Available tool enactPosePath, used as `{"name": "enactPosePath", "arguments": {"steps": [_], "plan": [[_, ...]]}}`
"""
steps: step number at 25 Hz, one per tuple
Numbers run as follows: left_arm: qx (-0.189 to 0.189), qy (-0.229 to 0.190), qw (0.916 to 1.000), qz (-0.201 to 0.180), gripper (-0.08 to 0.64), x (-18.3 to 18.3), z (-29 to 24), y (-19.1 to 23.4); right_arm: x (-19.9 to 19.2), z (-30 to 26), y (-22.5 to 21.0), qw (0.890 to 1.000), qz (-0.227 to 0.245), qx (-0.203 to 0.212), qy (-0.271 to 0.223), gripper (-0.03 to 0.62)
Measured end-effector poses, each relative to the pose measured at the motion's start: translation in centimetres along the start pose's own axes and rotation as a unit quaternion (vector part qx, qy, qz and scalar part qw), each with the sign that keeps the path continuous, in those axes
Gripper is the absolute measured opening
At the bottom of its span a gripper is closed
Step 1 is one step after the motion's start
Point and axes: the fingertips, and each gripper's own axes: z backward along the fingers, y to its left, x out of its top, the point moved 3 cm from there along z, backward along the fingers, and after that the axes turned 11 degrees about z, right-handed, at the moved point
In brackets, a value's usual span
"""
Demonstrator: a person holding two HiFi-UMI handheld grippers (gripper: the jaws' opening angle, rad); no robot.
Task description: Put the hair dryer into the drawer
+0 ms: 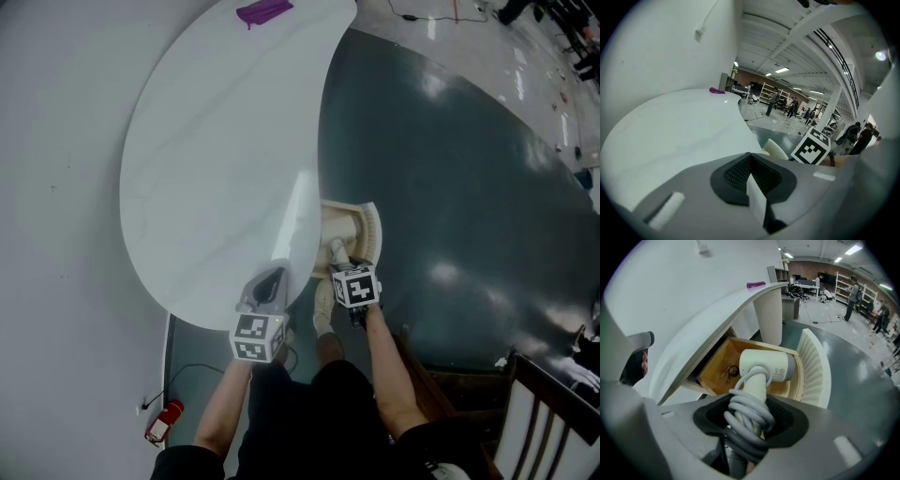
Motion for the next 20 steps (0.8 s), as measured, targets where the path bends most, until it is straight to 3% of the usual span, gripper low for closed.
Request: {"name": "enactPosePath", "arguments": {"steps": [20], "plan": [[-0.021,0.012,0.9995,-0.019,0.006,0.5,1.2,2.1,0.8,-1.0,2.1,0.998,-0.063,-0.018,-0.020,0.221]]}}
